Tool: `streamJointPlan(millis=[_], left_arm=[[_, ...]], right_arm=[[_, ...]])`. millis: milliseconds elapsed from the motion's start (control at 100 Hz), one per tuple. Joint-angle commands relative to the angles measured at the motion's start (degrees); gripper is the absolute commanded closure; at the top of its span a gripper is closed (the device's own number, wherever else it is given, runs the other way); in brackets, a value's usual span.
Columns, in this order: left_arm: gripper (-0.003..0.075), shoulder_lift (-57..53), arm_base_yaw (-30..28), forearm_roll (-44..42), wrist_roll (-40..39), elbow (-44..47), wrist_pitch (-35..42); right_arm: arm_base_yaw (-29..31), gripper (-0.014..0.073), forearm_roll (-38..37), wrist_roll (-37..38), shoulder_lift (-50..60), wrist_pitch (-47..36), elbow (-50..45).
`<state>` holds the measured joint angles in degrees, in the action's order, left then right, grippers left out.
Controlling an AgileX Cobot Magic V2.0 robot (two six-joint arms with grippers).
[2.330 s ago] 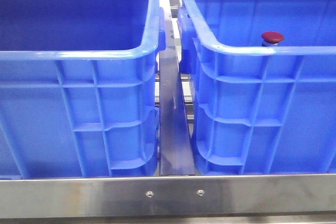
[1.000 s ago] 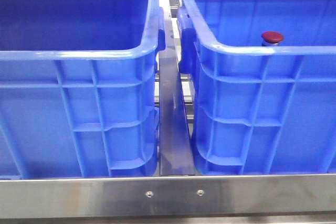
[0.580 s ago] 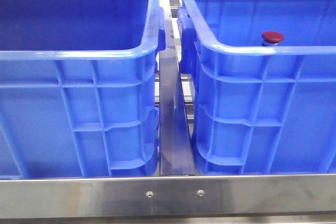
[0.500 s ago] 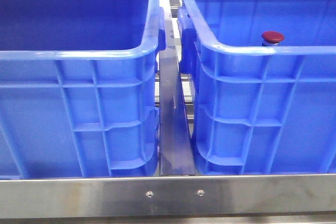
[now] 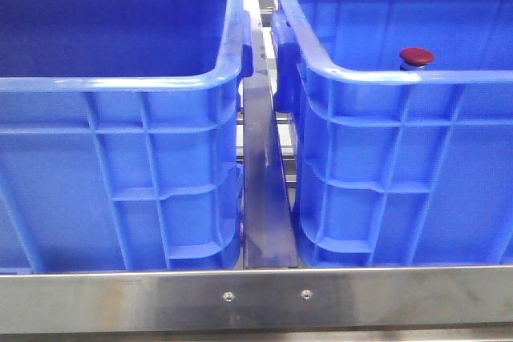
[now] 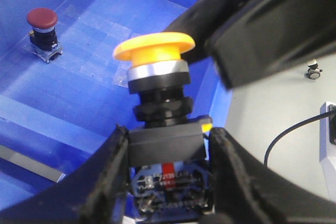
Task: Pick red and yellow buttons and place in box
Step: 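Move the yellow button toward the right gripper and hand it over, then carry the yellow-capped button with the right gripper over the crate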
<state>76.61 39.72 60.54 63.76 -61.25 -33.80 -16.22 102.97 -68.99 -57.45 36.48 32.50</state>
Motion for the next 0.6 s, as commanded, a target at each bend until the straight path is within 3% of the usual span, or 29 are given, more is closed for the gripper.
streamJointPlan(millis=[0,280,360,490,590], left_arm=[[0.0739,-1.5,0.5,2.3,0.1,-2.1,1.2],[0.0739,-1.5,0.5,2.3,0.1,-2.1,1.2],[0.0739,-1.5,0.5,2.3,0.1,-2.1,1.2],[0.0739,-1.5,0.5,2.3,0.1,-2.1,1.3],[0.0737,-1.5,0.3,2.3,0.1,-2.1,1.6]], right_arm=[[0.2,0.0021,7.0,0.1,-1.9,6.2,3.5],[0.2,0.0052,7.0,0.1,-6.5,9.1,6.5],[0.2,0.0146,7.0,0.1,-6.5,9.1,6.5],[0.2,0.0383,7.0,0.1,-6.5,9.1,6.5],[0.2,0.0473,7.0,0.1,-6.5,9.3,6.5]])
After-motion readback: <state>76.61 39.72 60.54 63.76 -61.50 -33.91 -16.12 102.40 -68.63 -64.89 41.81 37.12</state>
